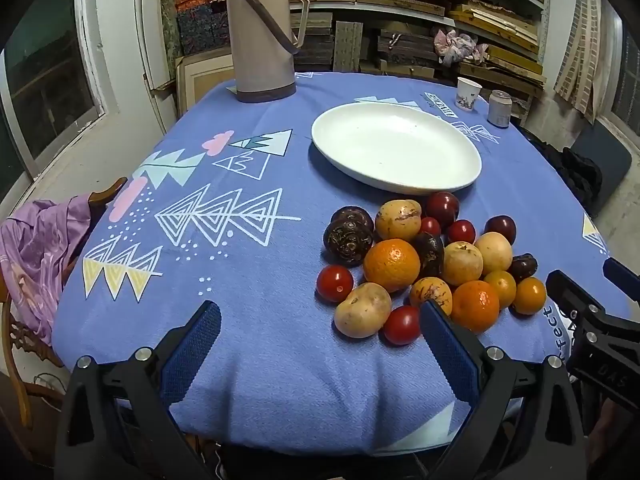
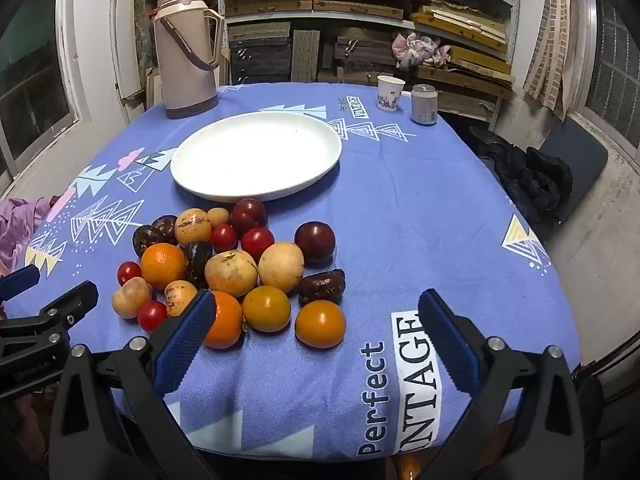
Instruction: Organize fruits
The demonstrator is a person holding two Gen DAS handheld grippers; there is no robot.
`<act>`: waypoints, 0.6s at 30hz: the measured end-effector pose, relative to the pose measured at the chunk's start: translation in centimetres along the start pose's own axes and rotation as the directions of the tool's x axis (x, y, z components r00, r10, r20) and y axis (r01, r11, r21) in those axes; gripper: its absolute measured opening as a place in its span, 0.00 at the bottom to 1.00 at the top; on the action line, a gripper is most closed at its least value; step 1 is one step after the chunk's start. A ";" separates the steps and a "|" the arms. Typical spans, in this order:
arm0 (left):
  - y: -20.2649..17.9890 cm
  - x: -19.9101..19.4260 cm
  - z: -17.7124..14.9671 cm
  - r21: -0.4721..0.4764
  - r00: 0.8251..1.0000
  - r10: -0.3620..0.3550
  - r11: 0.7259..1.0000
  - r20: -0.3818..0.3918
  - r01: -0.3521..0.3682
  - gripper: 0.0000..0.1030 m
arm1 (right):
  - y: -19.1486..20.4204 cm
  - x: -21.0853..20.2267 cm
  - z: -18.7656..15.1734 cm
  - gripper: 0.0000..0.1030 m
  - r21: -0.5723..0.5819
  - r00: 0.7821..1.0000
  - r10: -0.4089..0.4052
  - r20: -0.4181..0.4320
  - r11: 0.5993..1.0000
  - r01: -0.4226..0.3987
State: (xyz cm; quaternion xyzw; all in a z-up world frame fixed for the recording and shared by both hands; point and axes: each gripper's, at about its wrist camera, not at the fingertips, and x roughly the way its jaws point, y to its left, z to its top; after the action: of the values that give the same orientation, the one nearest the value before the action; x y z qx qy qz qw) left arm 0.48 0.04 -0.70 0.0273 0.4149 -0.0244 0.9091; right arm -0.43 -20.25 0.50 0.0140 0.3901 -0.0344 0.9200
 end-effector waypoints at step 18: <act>-0.1 0.0 -0.3 0.001 1.000 -0.011 1.000 -0.014 0.011 0.97 | 0.4 -0.6 -0.1 0.96 -0.026 1.000 0.012 0.000 1.000 -0.012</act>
State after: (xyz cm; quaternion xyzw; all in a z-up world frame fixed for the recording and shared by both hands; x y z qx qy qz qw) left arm 0.25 -0.05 -0.86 0.0255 0.4213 -0.0294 0.9061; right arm -0.88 -19.79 0.82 0.0046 0.3903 -0.0239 0.9204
